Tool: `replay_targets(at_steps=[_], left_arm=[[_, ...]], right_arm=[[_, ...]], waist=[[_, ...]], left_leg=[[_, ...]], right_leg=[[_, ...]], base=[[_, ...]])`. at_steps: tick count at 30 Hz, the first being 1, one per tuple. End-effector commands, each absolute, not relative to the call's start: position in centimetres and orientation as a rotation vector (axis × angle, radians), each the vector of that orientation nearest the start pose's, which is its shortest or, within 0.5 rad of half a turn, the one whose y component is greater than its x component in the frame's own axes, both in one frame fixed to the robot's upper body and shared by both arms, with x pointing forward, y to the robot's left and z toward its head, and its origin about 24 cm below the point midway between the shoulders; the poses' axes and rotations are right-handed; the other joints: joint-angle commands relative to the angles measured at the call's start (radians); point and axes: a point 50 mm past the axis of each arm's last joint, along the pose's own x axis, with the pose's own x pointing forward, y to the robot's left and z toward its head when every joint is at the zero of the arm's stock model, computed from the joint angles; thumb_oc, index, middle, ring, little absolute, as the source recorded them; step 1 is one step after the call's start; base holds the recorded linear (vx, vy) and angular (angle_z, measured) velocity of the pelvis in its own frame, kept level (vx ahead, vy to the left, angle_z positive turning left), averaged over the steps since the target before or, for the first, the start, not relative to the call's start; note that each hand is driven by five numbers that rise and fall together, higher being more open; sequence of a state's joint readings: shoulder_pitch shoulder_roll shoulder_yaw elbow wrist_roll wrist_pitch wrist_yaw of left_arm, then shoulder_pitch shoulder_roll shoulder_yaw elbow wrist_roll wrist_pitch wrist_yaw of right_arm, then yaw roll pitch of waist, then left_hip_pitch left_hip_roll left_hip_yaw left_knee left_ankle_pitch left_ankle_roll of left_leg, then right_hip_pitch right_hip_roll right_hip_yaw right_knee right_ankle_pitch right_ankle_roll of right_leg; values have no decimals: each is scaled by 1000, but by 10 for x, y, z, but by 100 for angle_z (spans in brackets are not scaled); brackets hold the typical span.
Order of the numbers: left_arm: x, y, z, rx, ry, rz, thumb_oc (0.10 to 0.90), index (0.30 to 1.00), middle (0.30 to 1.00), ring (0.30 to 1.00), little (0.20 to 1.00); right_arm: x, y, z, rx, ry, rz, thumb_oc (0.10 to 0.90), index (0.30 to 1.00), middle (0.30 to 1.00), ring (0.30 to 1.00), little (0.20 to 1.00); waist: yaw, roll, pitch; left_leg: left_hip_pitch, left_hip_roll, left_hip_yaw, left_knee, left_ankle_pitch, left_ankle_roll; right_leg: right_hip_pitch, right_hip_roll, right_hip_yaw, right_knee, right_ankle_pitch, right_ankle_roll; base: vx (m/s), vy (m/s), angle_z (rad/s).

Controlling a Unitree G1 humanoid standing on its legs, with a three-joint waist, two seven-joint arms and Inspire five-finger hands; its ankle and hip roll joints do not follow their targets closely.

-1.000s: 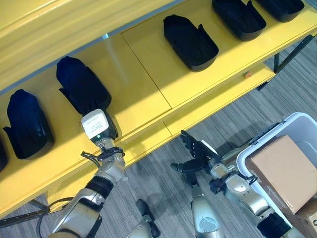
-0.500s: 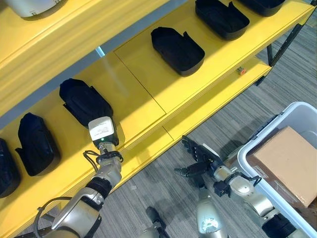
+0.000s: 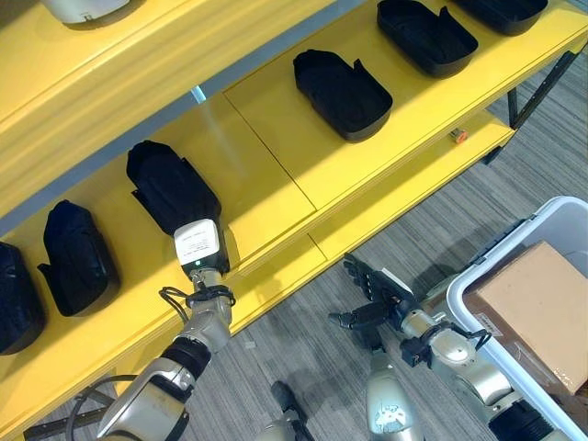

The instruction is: Move parts from the plastic box to the shelf.

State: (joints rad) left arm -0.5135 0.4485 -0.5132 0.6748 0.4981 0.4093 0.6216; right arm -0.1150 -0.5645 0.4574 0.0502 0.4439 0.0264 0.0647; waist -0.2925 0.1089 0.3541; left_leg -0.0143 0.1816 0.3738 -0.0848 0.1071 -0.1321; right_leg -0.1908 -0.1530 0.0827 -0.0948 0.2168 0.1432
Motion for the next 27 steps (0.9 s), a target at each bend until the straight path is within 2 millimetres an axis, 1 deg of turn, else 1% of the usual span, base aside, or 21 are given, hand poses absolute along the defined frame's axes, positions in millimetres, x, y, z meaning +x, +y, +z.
replay_targets(at_steps=[1,7,15,27], left_arm=[[289,229,-23,1415,383,245,900,1000,1000,1000,1000],[289,232,-23,1428,392,236,900,1000,1000,1000,1000],[285,228,-29,1427,406,222,900,1000,1000,1000,1000],[282,221,-33,1434,393,193,900,1000,1000,1000,1000]], right_arm=[[259,-126,84,-84,-99,553,900,1000,1000,1000,1000],[259,-127,84,-82,-97,548,900,1000,1000,1000,1000],[259,-126,84,-80,-98,545,900,1000,1000,1000,1000],[258,-125,83,-78,-97,542,900,1000,1000,1000,1000]], waist=[[-4,-67,7],[-2,-67,4],[-2,-69,2],[4,-69,2]], left_leg=[[46,54,-31,-2,-35,-17],[49,54,-31,-2,-35,-16],[52,54,-31,-2,-38,-15],[51,54,-36,-2,-38,-14]], right_leg=[[48,-41,-33,8,-84,42],[53,-40,-35,8,-84,42],[57,-39,-35,8,-87,41],[59,-40,-39,8,-86,42]], base=[[0,0,0],[0,0,0],[0,0,0],[0,0,0]])
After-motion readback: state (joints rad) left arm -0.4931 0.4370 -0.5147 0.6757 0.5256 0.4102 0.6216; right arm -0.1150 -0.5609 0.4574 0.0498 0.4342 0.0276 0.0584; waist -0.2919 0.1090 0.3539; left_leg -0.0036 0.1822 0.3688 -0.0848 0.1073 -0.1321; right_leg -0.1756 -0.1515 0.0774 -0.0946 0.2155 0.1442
